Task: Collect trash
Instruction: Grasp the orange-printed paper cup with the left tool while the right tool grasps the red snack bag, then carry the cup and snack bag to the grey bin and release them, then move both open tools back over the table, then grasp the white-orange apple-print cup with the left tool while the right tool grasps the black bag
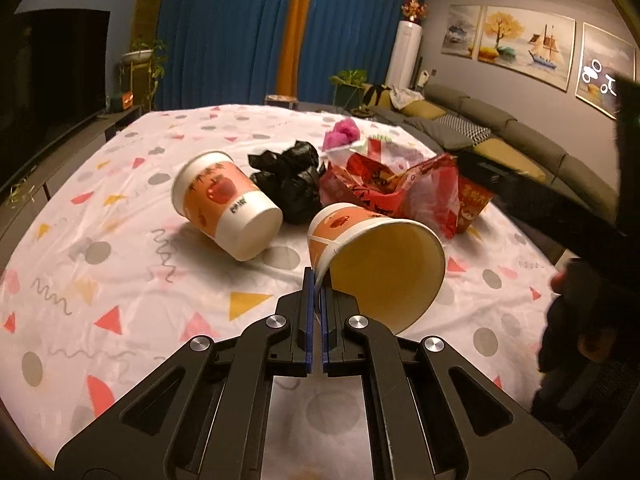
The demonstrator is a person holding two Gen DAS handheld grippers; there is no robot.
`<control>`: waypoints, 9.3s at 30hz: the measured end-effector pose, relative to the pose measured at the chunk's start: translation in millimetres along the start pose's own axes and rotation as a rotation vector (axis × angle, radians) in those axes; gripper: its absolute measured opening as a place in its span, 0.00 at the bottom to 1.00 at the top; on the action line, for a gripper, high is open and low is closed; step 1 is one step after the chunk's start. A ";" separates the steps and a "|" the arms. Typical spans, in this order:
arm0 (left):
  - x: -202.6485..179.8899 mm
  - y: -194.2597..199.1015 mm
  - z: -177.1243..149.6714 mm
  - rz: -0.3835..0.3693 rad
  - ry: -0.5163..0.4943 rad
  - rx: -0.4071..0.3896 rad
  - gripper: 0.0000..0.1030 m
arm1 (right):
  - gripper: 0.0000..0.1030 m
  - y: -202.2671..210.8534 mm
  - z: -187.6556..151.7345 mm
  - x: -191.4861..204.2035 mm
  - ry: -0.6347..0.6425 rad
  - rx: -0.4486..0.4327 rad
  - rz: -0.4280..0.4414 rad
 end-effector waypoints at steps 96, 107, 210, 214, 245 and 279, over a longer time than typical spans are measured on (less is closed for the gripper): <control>-149.2 19.3 53.1 -0.223 -0.147 -0.150 0.02 | 0.07 150.0 18.0 -182.3 -0.204 -0.255 -0.170; -256.4 -33.1 92.2 -0.363 -0.204 -0.187 0.02 | 0.07 145.9 42.3 -268.1 -0.239 -0.321 -0.345; 20.0 4.6 40.8 0.266 0.109 -0.187 0.94 | 0.93 82.5 8.3 -87.7 -0.046 -0.210 -0.142; 40.1 10.6 35.4 0.287 0.135 -0.175 0.94 | 0.93 61.6 3.6 -61.5 -0.024 -0.168 -0.100; 85.1 -81.4 29.5 0.210 0.305 0.086 0.79 | 0.92 -8.6 16.5 24.2 0.038 -0.082 0.105; 126.9 -25.8 25.9 0.099 0.346 -0.029 0.55 | 0.11 -89.9 -17.3 112.9 0.117 0.178 0.294</control>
Point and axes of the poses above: each gripper's, at about its wrist camera, not at the fingertips, and y roughly against the way its jaws point, x to its left, z to its top, the point moved 4 cm from there along -y, roughly the way its jaws point, and after that the axes turned 5 degrees about -x, right-handed, at the moved point
